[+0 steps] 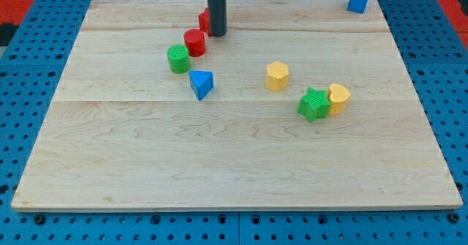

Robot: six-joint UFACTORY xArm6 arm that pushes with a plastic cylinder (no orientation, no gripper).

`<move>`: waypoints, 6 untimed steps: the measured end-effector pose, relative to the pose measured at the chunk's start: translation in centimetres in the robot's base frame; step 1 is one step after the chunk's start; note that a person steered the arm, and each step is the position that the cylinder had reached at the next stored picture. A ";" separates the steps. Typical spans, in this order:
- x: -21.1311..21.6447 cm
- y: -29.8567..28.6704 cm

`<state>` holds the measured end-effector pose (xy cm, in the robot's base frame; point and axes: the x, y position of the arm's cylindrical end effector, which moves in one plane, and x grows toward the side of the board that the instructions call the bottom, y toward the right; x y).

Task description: Slide the red star a bit left

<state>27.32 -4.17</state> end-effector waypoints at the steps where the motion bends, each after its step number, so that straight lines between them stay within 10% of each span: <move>1: -0.3 -1.4; 6: -6.5 -3.8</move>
